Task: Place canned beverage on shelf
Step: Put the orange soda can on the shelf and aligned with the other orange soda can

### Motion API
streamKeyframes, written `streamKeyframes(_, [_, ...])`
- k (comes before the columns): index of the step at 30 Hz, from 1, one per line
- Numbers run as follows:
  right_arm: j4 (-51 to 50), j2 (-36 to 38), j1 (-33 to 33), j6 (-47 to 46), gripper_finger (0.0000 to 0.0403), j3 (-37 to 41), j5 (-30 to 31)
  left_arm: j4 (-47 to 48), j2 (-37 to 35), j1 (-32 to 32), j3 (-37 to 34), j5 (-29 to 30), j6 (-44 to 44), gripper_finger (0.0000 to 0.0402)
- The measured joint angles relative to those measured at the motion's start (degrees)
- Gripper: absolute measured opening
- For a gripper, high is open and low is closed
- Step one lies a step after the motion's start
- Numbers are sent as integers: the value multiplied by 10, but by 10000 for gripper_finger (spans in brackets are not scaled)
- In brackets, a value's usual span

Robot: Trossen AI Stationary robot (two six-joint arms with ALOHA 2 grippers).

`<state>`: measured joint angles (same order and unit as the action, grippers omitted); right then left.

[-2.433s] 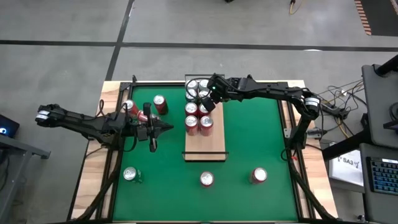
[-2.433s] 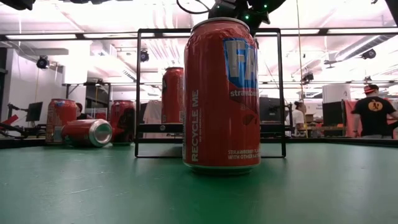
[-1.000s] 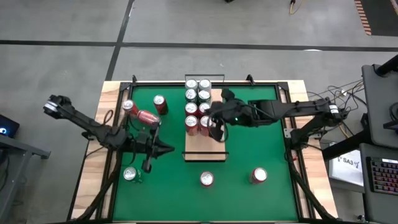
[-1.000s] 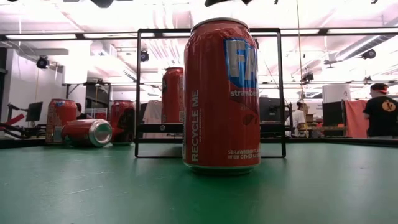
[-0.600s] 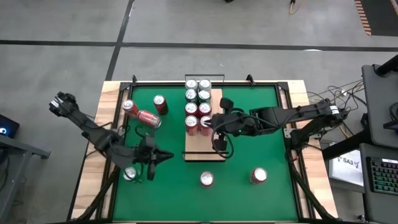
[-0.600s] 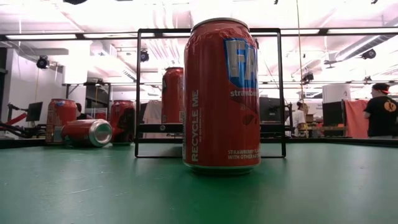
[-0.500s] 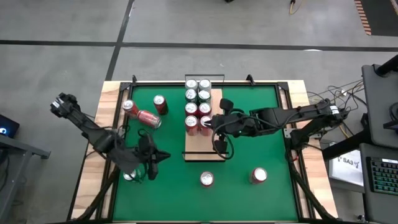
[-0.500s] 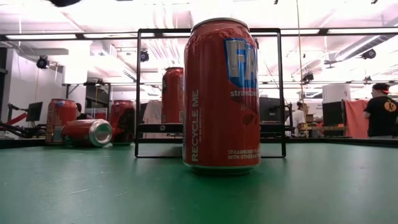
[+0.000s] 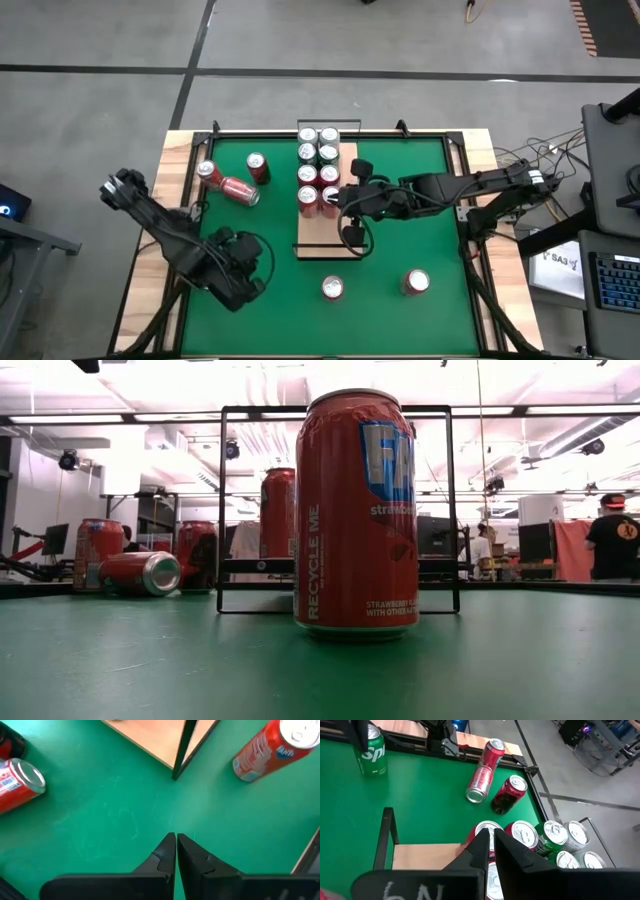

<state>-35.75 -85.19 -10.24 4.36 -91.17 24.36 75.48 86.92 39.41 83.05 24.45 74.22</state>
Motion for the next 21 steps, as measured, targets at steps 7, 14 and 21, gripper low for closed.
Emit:
streamKeyframes(7, [-11, 0, 0, -29, 18, -9, -6, 9, 26, 20, -2, 1, -2, 0])
streamKeyframes(14, [-50, 0, 0, -119, 18, -42, -112, 21, 25, 60, -7, 78, -19, 0])
streamKeyframes(21, [-103, -2, -4, -251, 18, -71, -186, 11, 24, 83, -10, 251, -111, 0])
